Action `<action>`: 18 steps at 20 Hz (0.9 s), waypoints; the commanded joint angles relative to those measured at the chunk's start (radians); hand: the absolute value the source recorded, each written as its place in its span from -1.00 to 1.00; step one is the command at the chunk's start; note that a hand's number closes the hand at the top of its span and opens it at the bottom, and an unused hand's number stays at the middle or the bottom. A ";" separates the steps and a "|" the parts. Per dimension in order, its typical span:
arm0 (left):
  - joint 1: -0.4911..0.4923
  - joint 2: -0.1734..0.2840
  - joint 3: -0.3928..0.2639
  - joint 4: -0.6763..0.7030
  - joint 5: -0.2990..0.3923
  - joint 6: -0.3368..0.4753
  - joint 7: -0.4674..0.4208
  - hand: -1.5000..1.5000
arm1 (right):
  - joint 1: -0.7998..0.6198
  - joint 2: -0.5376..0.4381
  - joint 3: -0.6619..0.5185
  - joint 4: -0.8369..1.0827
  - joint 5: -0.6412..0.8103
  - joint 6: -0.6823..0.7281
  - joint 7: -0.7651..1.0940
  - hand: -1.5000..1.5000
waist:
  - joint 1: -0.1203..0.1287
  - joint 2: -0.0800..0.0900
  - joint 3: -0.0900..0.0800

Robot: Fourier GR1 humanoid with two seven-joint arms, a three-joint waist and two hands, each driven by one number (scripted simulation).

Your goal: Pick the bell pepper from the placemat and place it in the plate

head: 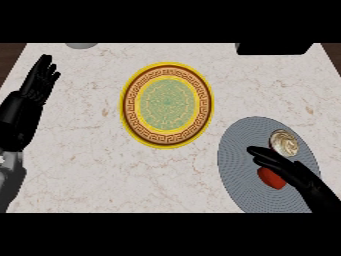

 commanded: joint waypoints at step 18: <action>-0.018 -0.001 0.076 0.027 0.003 -0.081 -0.006 0.00 | -0.155 -0.297 0.063 -0.233 0.327 0.396 0.783 -1.00 | 0.016 0.005 0.000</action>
